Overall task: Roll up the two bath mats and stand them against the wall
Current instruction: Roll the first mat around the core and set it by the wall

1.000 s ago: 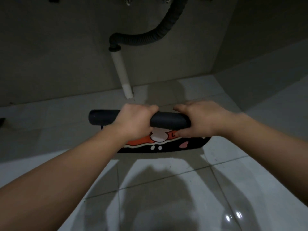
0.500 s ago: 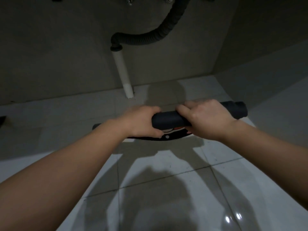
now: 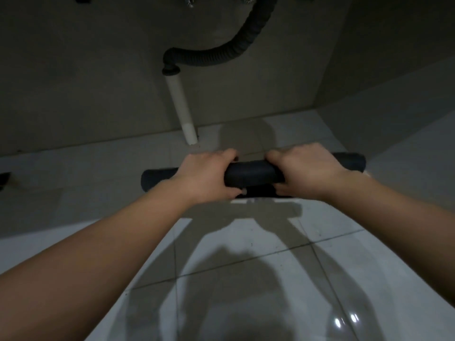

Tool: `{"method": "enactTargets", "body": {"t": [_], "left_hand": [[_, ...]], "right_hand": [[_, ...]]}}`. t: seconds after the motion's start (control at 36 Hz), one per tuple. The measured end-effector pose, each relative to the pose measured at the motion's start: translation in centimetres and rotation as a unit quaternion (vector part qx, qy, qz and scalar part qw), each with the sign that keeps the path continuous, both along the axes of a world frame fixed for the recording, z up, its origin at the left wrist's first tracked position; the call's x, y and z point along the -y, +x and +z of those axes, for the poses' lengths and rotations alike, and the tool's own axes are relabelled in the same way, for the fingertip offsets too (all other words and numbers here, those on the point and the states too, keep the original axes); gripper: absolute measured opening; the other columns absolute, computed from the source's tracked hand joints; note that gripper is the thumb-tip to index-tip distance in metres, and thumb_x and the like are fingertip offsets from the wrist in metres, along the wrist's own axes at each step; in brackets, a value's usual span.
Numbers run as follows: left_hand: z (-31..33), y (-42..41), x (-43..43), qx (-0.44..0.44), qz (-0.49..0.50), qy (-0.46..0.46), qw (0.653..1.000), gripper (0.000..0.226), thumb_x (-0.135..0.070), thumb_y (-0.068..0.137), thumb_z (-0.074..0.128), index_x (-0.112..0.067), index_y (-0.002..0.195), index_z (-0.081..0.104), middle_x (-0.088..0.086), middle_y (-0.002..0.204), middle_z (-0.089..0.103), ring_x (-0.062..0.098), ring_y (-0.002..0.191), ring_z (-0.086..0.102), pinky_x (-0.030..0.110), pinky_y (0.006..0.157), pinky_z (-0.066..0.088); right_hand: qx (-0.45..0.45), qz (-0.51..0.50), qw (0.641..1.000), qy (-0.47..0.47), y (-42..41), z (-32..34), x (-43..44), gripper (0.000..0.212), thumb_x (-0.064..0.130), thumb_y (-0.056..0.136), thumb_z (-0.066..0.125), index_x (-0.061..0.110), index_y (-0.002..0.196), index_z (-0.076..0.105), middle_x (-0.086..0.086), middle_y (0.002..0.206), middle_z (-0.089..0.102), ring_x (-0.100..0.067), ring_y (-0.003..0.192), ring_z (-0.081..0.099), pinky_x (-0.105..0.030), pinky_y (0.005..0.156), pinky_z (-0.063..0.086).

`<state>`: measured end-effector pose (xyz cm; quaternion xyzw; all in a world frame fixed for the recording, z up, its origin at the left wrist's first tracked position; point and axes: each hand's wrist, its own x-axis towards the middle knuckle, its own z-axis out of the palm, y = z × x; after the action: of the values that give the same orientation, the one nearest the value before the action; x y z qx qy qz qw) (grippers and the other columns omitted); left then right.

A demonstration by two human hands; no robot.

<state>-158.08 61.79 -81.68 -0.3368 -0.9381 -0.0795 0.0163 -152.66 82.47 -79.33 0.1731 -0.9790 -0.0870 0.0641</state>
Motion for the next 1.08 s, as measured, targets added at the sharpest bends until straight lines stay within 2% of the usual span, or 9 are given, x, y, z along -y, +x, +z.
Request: {"method": "enactTargets", "body": {"t": [0.11,0.19,0.36,0.47,0.56,0.64,0.83,0.97,1.08], "left_hand": [[0.0,0.0,0.0,0.082,0.02,-0.006,0.996,0.049,-0.057,0.068,0.069,-0.032,0.107,0.054,-0.003,0.1,0.067,0.023,0.09,0.063,0.03,0.069,0.048],[-0.2,0.0,0.2,0.052,0.022,-0.003,0.998,0.043,-0.055,0.071,0.068,-0.031,0.103,0.055,-0.002,0.098,0.067,0.024,0.09,0.063,0.029,0.066,0.042],[-1.3,0.1,0.8,-0.115,0.011,-0.001,0.993,0.032,-0.045,0.08,0.061,-0.027,0.105,0.055,-0.003,0.101,0.066,0.023,0.091,0.064,0.032,0.066,0.044],[-1.7,0.2,1.0,-0.169,0.006,0.038,0.985,0.032,-0.04,0.073,0.068,-0.023,0.099,0.06,-0.001,0.09,0.068,0.026,0.079,0.065,0.035,0.059,0.049],[-1.5,0.1,0.7,-0.154,0.002,0.036,0.987,0.038,-0.042,0.07,0.07,-0.024,0.101,0.057,0.0,0.094,0.066,0.025,0.082,0.064,0.034,0.062,0.048],[-0.9,-0.2,0.3,-0.037,0.001,0.007,0.999,0.051,-0.05,0.07,0.068,-0.028,0.112,0.049,-0.003,0.109,0.061,0.022,0.097,0.061,0.032,0.07,0.044],[-1.6,0.6,-1.2,0.167,0.009,0.077,0.983,0.05,-0.032,0.069,0.076,-0.023,0.113,0.054,0.002,0.102,0.066,0.02,0.086,0.06,0.026,0.068,0.044],[-2.4,0.4,-0.5,0.064,0.009,0.044,0.997,0.048,-0.037,0.075,0.07,-0.029,0.117,0.049,0.0,0.104,0.066,0.024,0.09,0.063,0.035,0.073,0.052],[-3.3,0.5,-0.6,0.157,0.004,0.128,0.979,0.054,-0.034,0.07,0.076,-0.033,0.115,0.045,-0.001,0.107,0.065,0.022,0.095,0.063,0.038,0.08,0.053]], "right_hand": [[-0.117,0.088,0.989,0.011,0.3,-1.2,-0.4,0.027,0.033,0.073,0.07,0.016,0.09,0.057,-0.006,0.074,0.063,-0.029,0.058,0.058,-0.029,0.046,0.032],[-0.102,0.079,0.992,0.004,0.3,-1.5,-0.2,0.031,0.031,0.071,0.07,0.016,0.095,0.058,-0.006,0.08,0.063,-0.029,0.064,0.059,-0.032,0.049,0.04],[0.247,-0.07,0.96,-0.109,-0.6,1.0,-0.4,0.047,0.053,0.069,0.071,0.036,0.109,0.054,0.01,0.095,0.065,-0.017,0.083,0.062,-0.033,0.069,0.05],[0.307,-0.107,0.925,-0.197,-0.9,1.7,-1.4,0.04,0.047,0.067,0.077,0.032,0.099,0.059,0.009,0.088,0.067,-0.013,0.079,0.064,-0.035,0.075,0.054],[0.244,-0.106,0.951,-0.16,-0.4,2.1,-1.0,0.033,0.048,0.07,0.074,0.032,0.094,0.058,0.008,0.084,0.066,-0.016,0.077,0.064,-0.032,0.065,0.05],[0.047,-0.034,0.998,-0.006,-0.1,1.4,-1.0,0.029,0.044,0.077,0.061,0.031,0.102,0.053,0.003,0.089,0.066,-0.024,0.079,0.063,-0.03,0.058,0.04],[-0.068,0.049,0.996,0.035,0.9,0.3,-0.8,0.023,0.03,0.077,0.065,0.02,0.096,0.056,-0.003,0.078,0.062,-0.026,0.065,0.059,-0.033,0.051,0.043],[0.174,-0.066,0.982,0.031,0.5,3.8,-1.0,0.037,0.04,0.073,0.069,0.037,0.106,0.053,0.007,0.092,0.062,-0.017,0.08,0.061,-0.028,0.062,0.045],[0.298,-0.13,0.945,-0.03,0.6,7.4,-1.7,0.034,0.04,0.071,0.077,0.034,0.099,0.06,0.012,0.072,0.06,-0.002,0.057,0.055,-0.019,0.047,0.042]]}}
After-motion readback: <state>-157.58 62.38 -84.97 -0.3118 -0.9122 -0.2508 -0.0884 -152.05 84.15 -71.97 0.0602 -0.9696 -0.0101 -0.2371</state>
